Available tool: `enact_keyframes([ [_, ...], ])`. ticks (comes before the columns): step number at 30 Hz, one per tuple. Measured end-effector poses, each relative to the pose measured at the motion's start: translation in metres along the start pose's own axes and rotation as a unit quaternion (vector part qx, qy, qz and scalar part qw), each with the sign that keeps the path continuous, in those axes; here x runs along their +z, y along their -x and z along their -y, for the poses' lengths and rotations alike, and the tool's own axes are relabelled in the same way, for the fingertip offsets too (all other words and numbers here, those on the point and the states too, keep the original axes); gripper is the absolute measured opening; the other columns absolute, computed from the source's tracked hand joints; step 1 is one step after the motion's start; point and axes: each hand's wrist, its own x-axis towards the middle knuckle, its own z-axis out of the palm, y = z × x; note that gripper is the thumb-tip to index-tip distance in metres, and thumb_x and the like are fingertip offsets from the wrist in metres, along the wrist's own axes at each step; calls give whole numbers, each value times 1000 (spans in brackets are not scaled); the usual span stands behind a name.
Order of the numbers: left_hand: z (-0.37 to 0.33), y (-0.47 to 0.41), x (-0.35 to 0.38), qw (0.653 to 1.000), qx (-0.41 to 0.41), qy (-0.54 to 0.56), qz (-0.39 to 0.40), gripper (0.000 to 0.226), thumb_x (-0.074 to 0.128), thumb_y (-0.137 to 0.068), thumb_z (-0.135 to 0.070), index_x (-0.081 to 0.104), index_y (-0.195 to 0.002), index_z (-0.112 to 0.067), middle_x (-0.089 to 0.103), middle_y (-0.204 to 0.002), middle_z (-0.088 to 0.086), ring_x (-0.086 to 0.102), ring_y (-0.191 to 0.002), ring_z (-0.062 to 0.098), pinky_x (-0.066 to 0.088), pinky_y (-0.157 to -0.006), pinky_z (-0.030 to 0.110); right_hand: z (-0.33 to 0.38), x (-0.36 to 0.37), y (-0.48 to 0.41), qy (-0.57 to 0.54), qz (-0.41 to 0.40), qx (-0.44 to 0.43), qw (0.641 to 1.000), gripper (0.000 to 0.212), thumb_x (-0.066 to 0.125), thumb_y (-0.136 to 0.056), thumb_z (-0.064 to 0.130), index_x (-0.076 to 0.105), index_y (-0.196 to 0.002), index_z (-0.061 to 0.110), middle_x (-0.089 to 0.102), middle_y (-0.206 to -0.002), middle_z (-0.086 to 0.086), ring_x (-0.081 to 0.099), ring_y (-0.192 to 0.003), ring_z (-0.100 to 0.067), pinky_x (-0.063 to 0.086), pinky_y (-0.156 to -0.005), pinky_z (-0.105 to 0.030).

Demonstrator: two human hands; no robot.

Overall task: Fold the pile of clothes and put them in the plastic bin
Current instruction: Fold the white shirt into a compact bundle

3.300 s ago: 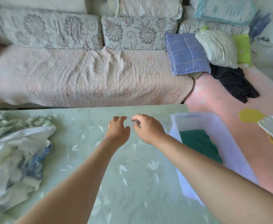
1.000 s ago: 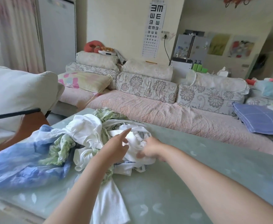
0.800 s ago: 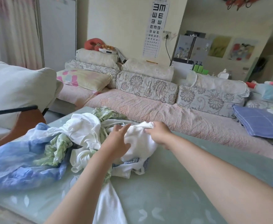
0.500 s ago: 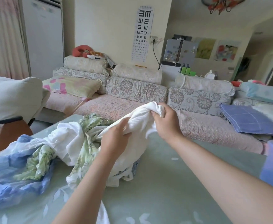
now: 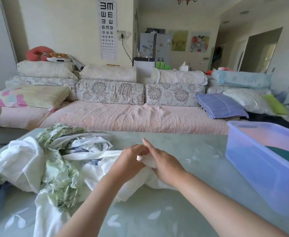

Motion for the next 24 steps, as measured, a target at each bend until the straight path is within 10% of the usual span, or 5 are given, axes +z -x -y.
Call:
enact_keyframes([
  [3, 15, 4, -1, 991, -33, -94, 87, 76, 88, -61, -29, 49, -125, -30, 45, -126, -12, 50, -114, 11, 49, -88, 27, -21, 4, 12, 50, -27, -27, 998, 75, 49, -87, 4, 33, -151, 39, 59, -122, -2, 57, -108, -29, 48, -81, -38],
  [7, 34, 16, -6, 915, -159, -278, 247, 115, 80, -61, -58, 13, -153, -42, 22, -154, -7, 24, -141, 22, 33, -111, 42, -47, 4, 17, 131, -66, -56, 988, 44, 57, -59, -5, 68, -89, 25, 56, -80, -1, 61, -73, -31, 29, -57, -29],
  [13, 24, 2, 16, 926, -204, -215, 232, 48, 70, -83, -39, 59, -129, -34, 63, -125, -1, 59, -110, 21, 43, -81, 26, -59, -18, 25, 264, -66, 111, 956, 34, 65, -73, 6, 65, -101, 25, 59, -103, -4, 60, -99, -31, 39, -81, -38],
  [19, 0, -6, 65, 965, -166, -123, 163, 9, 65, -86, -27, 68, -93, -21, 64, -82, 1, 54, -68, 17, 40, -58, 28, -73, -12, 51, 138, 187, 94, 968, 108, 66, -73, 27, -3, -154, 48, 0, -164, -4, 0, -152, -26, 7, -118, -56],
  [24, -11, -9, 69, 961, -166, 47, 216, 10, 72, -85, -23, 70, -91, -30, 69, -83, -8, 67, -74, 12, 58, -80, 37, -85, -11, 52, 221, 197, 33, 955, 51, 60, -81, 15, 57, -127, 38, 53, -136, 2, 46, -130, -26, 30, -106, -41],
])
